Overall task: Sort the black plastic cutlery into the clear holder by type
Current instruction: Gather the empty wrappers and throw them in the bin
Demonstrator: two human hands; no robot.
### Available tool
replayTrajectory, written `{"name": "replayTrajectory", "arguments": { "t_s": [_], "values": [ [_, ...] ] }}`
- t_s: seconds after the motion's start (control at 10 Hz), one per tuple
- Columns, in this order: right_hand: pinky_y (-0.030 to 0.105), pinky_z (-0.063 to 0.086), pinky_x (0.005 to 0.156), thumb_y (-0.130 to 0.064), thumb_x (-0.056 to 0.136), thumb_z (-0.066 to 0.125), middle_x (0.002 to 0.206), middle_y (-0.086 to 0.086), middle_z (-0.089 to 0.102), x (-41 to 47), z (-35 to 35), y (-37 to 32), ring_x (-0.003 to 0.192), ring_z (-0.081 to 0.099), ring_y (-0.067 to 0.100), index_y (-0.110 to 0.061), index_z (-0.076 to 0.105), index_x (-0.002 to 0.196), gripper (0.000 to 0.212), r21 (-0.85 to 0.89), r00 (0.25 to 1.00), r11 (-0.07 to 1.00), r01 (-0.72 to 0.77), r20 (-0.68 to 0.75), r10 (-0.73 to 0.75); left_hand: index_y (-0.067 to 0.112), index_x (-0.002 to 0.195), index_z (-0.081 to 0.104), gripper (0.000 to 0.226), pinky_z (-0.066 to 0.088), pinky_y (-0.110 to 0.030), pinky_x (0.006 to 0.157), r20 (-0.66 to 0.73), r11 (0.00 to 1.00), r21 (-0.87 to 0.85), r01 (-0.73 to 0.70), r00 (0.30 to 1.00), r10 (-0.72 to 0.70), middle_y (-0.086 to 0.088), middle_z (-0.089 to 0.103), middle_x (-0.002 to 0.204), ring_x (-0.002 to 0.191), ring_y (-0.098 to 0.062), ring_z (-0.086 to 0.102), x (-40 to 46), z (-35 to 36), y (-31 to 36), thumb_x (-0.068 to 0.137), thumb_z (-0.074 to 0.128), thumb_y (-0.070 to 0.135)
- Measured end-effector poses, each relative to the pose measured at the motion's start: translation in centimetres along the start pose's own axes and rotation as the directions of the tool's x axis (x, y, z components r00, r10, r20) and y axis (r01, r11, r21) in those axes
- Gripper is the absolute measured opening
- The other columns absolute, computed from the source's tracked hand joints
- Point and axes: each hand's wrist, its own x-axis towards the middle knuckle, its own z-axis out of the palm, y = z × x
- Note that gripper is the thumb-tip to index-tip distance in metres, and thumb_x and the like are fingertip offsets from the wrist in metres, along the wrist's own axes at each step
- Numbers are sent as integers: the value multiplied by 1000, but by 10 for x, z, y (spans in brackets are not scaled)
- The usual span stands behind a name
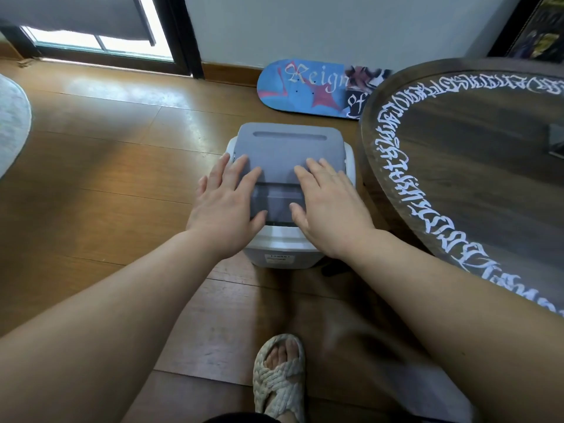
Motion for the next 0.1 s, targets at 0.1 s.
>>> {"name": "replayTrajectory", "arguments": {
  "t_s": [0.1],
  "values": [
    [38,13,117,-37,97,42,159,10,14,-11,-14,-4,147,11,25,-13,20,150,62,14,999,1000,12,33,-12,27,150,16,72,9,-47,118,9,1000,7,3,1000,-3,1,0,160,146,-21,-12,-5,-13,5,90,47,51]
  ]
}}
